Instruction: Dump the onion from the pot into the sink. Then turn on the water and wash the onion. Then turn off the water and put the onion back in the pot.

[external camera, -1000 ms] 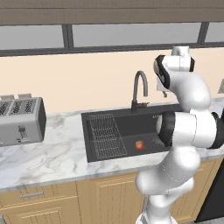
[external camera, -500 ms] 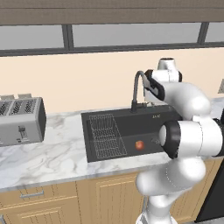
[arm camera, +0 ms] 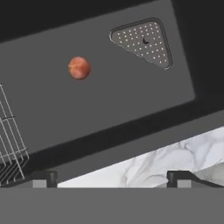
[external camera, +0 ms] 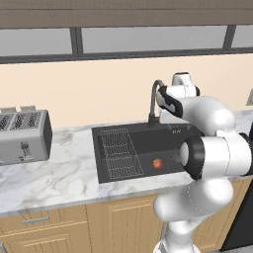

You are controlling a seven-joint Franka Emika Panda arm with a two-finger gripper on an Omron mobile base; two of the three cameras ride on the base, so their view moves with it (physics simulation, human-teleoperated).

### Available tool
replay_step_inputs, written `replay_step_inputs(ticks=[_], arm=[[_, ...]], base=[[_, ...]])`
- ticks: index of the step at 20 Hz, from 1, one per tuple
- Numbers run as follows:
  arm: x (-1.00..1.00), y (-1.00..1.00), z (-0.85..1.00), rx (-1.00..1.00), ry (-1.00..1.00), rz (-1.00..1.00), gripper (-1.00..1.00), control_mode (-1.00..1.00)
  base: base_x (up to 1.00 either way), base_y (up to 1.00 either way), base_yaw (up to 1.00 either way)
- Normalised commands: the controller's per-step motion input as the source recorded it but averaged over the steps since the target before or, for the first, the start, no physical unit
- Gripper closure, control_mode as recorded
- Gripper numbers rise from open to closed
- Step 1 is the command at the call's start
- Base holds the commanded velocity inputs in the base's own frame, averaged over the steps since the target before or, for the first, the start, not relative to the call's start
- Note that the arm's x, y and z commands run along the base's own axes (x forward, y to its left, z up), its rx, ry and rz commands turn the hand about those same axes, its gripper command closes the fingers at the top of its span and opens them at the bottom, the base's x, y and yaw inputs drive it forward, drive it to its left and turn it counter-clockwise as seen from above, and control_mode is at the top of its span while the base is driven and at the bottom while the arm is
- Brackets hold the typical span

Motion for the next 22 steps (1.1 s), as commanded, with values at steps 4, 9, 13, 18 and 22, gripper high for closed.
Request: replay_step_inputs(ticks=[4,9,13,18,22], arm=[[0.0,0.24,-0.45,0.0,0.0,0.14,-1.0,-1.0],[0.0,0.15,-0.6,0.0,-0.05,0.08,-1.0,-1.0],[0.0,0.01,-0.51,0.0,-0.04,0.06,-1.0,-1.0],[0.0,0.0,-0.45,0.0,-0.07,0.01,-1.0,-1.0],[0.0,0.0,-0.44,0.0,-0.06,0.04,-1.0,-1.0]], base=[[0.0,0.0,0.0],[0.0,0.0,0.0],[0.0,0.0,0.0],[0.0,0.0,0.0],[0.0,0.0,0.0]])
